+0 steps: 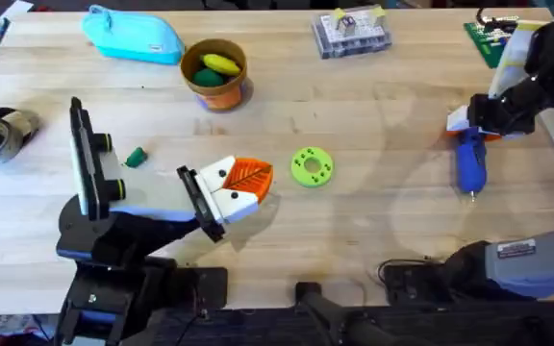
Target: Pick up the gripper from the table and insert it into the empty holder that is missing its gripper. Then pick up a screw, insert it into the mounting hole, and use the screwdriver to tighten it. Finally, clean up the table by picking up the vegetable and placing it into the bucket.
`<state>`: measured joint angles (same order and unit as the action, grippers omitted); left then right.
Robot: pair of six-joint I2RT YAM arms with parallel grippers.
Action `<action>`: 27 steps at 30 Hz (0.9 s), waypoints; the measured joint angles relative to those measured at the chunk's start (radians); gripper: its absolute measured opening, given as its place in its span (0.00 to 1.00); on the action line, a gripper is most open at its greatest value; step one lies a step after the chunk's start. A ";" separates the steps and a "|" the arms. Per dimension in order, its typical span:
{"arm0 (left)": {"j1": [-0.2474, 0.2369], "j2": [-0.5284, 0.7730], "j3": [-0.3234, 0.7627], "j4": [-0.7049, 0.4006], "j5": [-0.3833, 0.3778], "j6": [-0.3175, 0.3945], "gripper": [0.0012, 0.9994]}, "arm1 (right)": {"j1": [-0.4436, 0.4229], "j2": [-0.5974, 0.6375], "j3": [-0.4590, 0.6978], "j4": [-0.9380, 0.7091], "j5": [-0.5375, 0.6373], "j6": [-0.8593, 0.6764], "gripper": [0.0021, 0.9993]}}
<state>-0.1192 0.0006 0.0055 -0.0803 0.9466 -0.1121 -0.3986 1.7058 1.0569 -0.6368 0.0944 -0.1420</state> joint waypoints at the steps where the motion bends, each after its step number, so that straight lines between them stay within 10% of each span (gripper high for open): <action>1: 0.000 0.000 0.000 0.000 0.000 0.000 0.01 | 0.000 0.000 0.000 0.001 0.003 -0.002 0.48; 6: 0.000 0.000 0.000 0.000 0.000 0.000 0.01 | 0.000 0.000 0.001 0.007 0.025 -0.019 0.64; 15: 0.000 0.000 0.000 0.000 0.000 0.000 0.01 | 0.000 0.000 0.001 0.015 0.029 -0.018 0.65; 27: 0.000 0.000 0.000 0.000 0.000 0.000 0.01 | 0.000 0.005 0.001 0.048 0.044 0.016 0.42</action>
<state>-0.1192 0.0006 0.0055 -0.0803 0.9470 -0.1123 -0.3987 1.7107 1.0576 -0.5885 0.1380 -0.1261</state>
